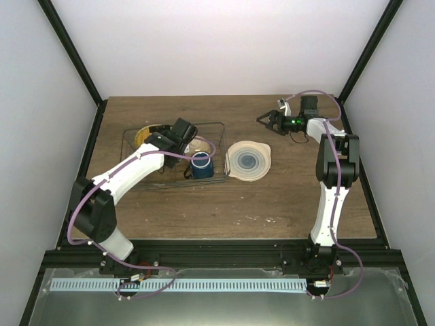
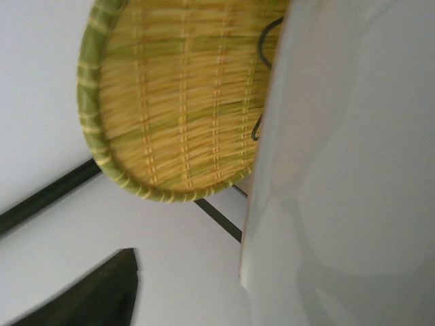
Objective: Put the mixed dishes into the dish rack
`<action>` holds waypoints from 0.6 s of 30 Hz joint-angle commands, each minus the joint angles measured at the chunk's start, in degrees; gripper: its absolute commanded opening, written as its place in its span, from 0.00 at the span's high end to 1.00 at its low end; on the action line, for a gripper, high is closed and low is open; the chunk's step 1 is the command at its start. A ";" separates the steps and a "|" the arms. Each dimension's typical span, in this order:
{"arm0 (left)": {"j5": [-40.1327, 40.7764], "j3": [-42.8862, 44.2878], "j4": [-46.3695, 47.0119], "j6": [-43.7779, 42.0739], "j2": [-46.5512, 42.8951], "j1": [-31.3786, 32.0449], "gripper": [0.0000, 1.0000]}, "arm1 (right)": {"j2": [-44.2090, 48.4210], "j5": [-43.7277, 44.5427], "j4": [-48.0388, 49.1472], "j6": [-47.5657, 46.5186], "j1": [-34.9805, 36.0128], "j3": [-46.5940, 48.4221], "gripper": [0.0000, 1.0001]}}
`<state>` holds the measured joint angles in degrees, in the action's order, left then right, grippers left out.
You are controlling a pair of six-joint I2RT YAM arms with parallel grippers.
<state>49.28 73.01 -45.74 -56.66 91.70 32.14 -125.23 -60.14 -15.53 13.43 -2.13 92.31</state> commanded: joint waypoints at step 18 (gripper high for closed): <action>-13.40 24.78 -7.83 13.05 -0.26 3.91 0.00 | 1.40 4.48 -7.60 -5.82 -0.24 7.46 0.00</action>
<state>42.00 91.79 -54.06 -46.83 91.98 35.68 -125.19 -57.28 -20.36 9.63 -2.13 97.17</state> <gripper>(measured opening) 0.997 0.999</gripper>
